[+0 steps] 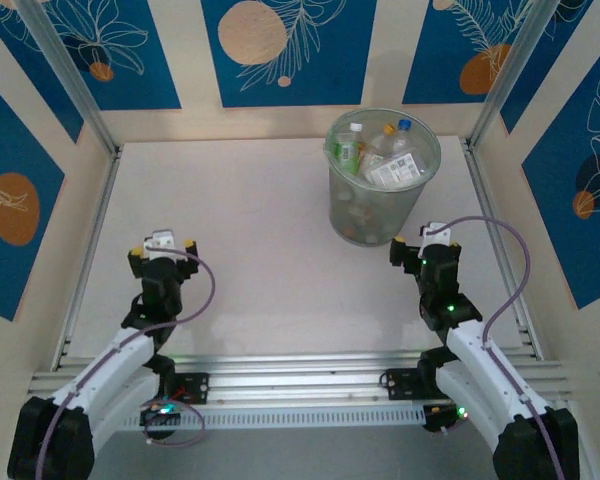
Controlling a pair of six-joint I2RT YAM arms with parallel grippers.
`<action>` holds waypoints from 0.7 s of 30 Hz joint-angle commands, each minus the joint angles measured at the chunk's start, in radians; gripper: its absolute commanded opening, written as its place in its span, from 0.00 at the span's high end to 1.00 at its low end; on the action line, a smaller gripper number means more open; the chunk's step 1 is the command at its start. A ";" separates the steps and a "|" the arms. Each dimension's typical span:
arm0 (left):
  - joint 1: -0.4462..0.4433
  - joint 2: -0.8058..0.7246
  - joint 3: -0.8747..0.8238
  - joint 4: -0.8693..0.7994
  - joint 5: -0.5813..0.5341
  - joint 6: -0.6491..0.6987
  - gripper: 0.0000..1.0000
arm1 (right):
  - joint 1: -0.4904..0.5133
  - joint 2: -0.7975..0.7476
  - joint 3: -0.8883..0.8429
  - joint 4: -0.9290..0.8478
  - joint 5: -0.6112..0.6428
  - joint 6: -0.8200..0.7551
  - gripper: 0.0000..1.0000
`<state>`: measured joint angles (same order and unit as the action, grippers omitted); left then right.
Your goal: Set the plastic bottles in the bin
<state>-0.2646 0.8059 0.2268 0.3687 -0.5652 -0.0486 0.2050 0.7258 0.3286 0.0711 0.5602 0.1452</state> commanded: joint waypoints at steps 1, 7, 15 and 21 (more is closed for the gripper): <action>0.055 0.053 -0.021 0.162 0.122 0.022 0.00 | -0.037 0.031 -0.030 0.194 -0.129 -0.034 0.01; 0.127 0.178 -0.026 0.278 0.206 0.030 0.00 | -0.093 0.136 -0.063 0.322 -0.243 -0.059 0.01; 0.168 0.338 -0.022 0.388 0.266 0.030 0.01 | -0.140 0.279 -0.090 0.473 -0.319 -0.033 0.01; 0.201 0.431 0.006 0.463 0.330 0.039 0.00 | -0.152 0.382 -0.073 0.536 -0.365 -0.032 0.01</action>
<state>-0.0868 1.2045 0.2142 0.7403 -0.2939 -0.0219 0.0608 1.0767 0.2474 0.5163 0.2417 0.1108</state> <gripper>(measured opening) 0.994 0.993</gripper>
